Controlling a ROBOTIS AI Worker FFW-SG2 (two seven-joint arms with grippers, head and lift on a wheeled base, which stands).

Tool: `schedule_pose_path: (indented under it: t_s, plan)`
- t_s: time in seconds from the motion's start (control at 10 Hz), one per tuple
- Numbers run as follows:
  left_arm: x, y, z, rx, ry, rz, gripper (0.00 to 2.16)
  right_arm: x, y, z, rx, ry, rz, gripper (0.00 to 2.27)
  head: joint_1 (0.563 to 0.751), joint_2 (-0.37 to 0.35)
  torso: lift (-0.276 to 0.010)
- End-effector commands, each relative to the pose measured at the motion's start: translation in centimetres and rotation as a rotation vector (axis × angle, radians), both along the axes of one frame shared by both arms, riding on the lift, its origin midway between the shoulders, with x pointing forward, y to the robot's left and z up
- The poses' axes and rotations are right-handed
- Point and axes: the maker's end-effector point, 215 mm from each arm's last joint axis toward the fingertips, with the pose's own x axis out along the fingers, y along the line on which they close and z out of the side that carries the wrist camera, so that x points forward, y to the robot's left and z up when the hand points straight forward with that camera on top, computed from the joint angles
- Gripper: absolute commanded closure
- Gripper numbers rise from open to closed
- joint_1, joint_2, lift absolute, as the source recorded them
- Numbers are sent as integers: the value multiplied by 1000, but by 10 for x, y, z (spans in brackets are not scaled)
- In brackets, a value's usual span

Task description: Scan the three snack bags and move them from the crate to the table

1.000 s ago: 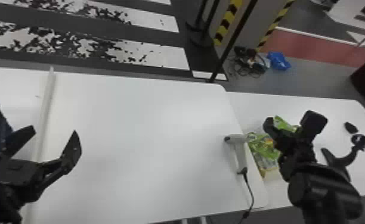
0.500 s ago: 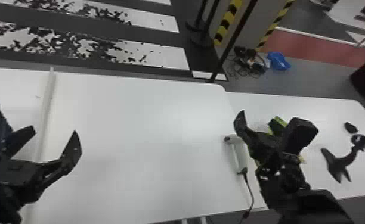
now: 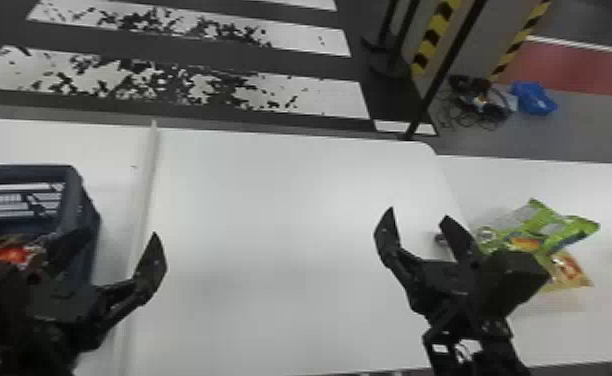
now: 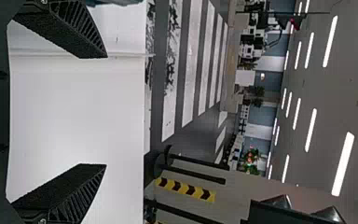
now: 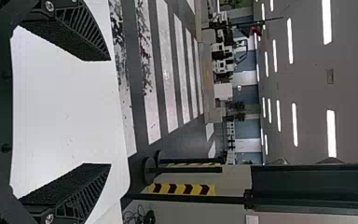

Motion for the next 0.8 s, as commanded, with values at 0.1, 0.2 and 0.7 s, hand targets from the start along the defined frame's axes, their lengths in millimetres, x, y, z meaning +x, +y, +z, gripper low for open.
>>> schedule_pose_path:
  t_s: [0.1, 0.2, 0.7]
  plan:
    - [-17, 71, 14, 36, 39, 97, 33, -7, 25, -5, 29, -22, 36, 83, 695, -93, -62]
    - [-25, 111, 5, 58, 133, 151, 43, -11, 36, -11, 31, -21, 57, 83, 695, -43, -62]
    - [-35, 222, -24, 4, 428, 332, 90, -23, 71, -18, 27, -37, 131, 83, 695, 268, -62]
